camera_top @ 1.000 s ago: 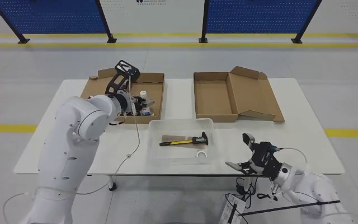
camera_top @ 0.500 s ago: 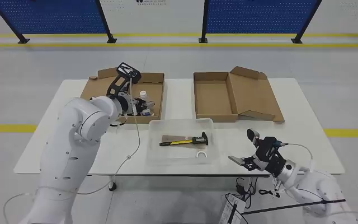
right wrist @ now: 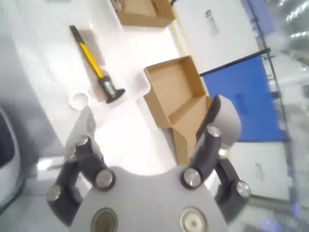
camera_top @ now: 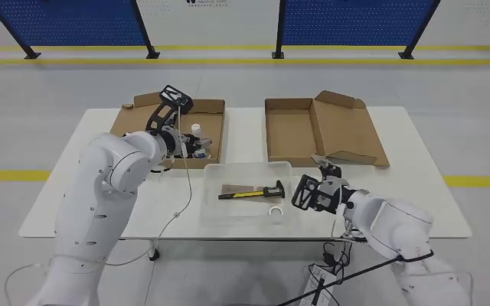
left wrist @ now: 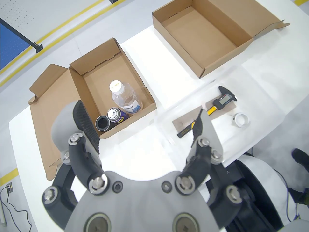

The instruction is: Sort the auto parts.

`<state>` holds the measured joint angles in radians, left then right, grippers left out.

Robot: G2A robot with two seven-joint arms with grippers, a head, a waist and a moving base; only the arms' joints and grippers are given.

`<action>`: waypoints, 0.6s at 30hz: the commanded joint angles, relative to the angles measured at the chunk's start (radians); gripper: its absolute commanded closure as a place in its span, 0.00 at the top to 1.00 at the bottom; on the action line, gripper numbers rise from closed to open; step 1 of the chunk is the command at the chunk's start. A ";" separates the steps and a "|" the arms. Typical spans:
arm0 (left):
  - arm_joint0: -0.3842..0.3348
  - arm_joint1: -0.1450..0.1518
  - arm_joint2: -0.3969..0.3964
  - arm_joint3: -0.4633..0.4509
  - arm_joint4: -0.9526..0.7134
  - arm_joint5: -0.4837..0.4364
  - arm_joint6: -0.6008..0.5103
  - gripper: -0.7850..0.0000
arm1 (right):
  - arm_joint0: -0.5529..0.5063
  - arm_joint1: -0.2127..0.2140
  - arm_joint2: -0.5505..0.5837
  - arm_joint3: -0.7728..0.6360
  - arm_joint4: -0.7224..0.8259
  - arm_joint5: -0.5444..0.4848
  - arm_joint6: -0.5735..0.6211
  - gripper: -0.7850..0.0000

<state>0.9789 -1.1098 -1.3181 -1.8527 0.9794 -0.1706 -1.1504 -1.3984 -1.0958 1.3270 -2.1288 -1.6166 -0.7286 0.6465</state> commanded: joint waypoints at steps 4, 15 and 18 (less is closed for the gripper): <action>0.000 0.000 0.000 0.000 0.000 0.000 0.000 1.00 | 0.034 -0.004 -0.058 0.039 -0.011 -0.007 -0.020 1.00; 0.000 0.000 0.000 0.000 0.000 0.000 0.000 1.00 | 0.034 -0.004 -0.058 0.039 -0.011 -0.007 -0.020 1.00; 0.000 0.000 0.000 0.000 0.000 0.000 0.000 1.00 | 0.039 -0.005 -0.070 0.031 -0.027 -0.008 -0.028 1.00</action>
<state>0.9789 -1.1098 -1.3181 -1.8527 0.9794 -0.1706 -1.1504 -1.3635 -1.1001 1.2676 -2.0911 -1.6290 -0.7356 0.6259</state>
